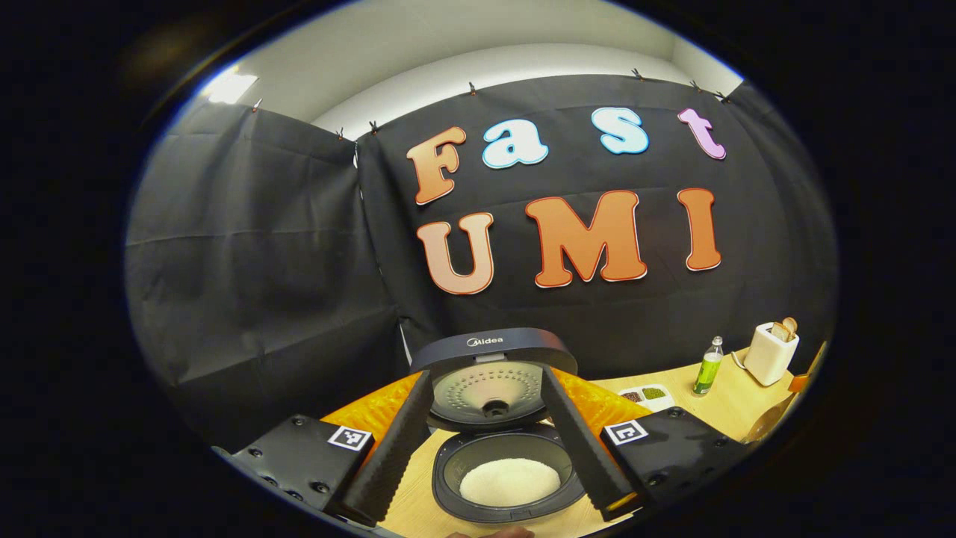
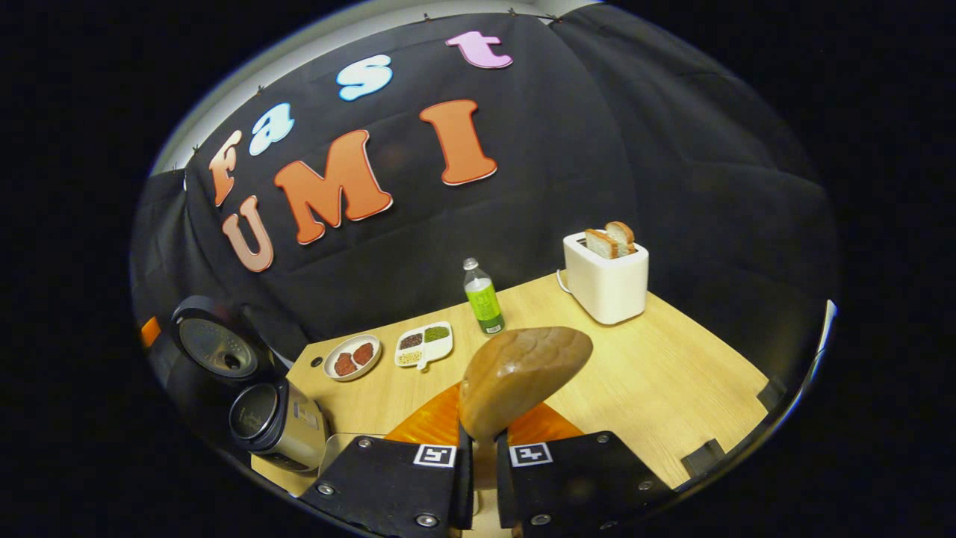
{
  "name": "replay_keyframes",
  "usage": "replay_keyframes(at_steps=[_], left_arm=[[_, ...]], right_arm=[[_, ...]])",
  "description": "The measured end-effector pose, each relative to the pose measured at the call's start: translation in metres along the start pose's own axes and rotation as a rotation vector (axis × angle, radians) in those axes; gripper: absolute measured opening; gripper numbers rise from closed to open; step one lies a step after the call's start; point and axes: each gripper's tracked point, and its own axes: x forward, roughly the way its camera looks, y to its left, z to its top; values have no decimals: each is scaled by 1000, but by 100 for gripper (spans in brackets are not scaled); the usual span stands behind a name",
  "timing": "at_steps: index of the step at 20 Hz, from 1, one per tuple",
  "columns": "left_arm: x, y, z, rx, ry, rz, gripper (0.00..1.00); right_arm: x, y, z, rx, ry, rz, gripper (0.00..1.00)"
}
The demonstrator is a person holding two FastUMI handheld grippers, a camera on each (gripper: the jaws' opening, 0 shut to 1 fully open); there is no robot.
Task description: Close the left gripper, press the button to open the rice cooker; take a wooden spoon from the chopstick holder with the right hand, scoop a spoonful of rice and pour it into the rice cooker, then put the wooden spoon back into the chopstick holder.
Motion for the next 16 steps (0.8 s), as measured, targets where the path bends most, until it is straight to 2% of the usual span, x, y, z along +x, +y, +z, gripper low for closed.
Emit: replay_keyframes(at_steps=[1, 2, 7, 11, 15, 16], left_arm=[[1, 0, -5, -7, 6, -5, 97], [4, 2, -9, -11, 12, -8, 89], [8, 16, -26, -22, 40, -10, 89], [10, 33, -36, -19, 55, 8, 89], [9, 48, -45, -3, 69, 27, 89], [8, 50, -47, 0, 75, 28, 98]], right_arm=[[0, 11, -3, -24, 5, 13, 12], [1, 20, -10, -50, 13, 24, 12], [9, 63, -47, -186, 68, 63, 12], [27, 74, -76, -330, 73, 38, 12], [39, 72, -100, -413, 77, -14, 12], [40, 70, -106, -434, 76, -34, 12]])
